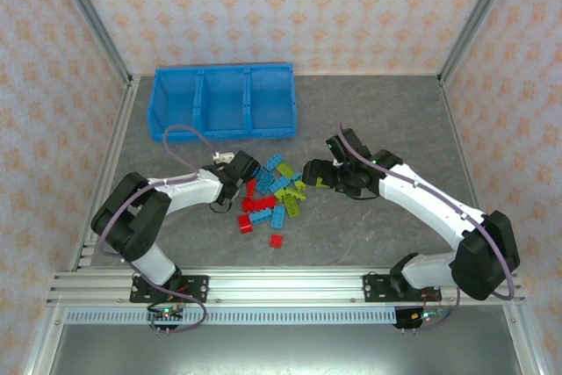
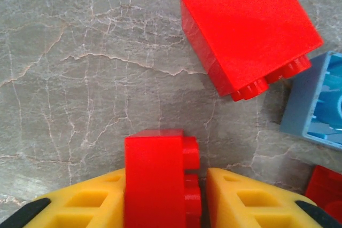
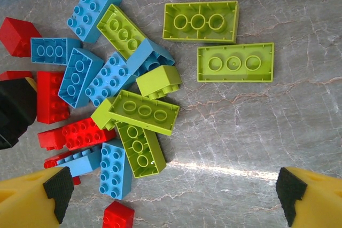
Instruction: Sort the legos into containers by color
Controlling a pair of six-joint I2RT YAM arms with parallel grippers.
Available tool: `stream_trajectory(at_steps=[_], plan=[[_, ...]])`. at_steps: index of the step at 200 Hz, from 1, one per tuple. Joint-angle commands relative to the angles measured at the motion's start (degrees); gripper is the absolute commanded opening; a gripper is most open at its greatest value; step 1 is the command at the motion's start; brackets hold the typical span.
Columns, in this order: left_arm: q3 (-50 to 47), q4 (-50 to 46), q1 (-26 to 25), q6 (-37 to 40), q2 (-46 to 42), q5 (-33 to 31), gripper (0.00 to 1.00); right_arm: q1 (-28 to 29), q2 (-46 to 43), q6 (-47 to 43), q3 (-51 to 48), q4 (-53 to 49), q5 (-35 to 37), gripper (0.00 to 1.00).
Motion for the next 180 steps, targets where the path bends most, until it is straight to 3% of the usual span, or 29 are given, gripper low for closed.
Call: stream_trajectory(at_steps=[1, 12, 33, 50, 80, 111, 139, 180], plan=[[-0.8, 1.6, 1.0, -1.1, 0.1, 0.0, 0.40, 0.4, -1.5, 1.0, 1.5, -1.6, 1.3, 0.99], [-1.3, 2.1, 1.5, -1.0, -0.2, 0.6, 0.38, 0.5, -1.8, 1.0, 1.4, -1.5, 1.6, 0.99], [-1.9, 2.5, 2.2, -1.0, -1.9, 1.6, 0.20, 0.4, -1.9, 1.1, 1.2, -1.8, 2.3, 0.99], [-1.4, 1.2, 2.4, -0.4, -5.5, 1.2, 0.14, 0.4, -2.0, 1.3, 1.6, -1.9, 2.6, 0.99], [2.3, -2.9, 5.4, 2.8, -14.9, -0.1, 0.10, 0.4, -2.3, 2.4, 3.1, -1.8, 3.8, 0.99], [9.1, -1.7, 15.0, 8.4, -19.1, -1.6, 0.08, 0.5, -3.2, 4.5, 2.6, 1.7, 5.0, 0.99], [20.3, 0.1, 24.5, 14.5, -10.4, -0.2, 0.08, 0.5, -2.9, 5.9, 1.9, 3.8, 4.1, 0.99], [39.7, -2.3, 34.3, 11.7, 9.6, 9.3, 0.04, 0.6, -5.4, 5.6, 1.1, 2.3, 5.0, 0.99]])
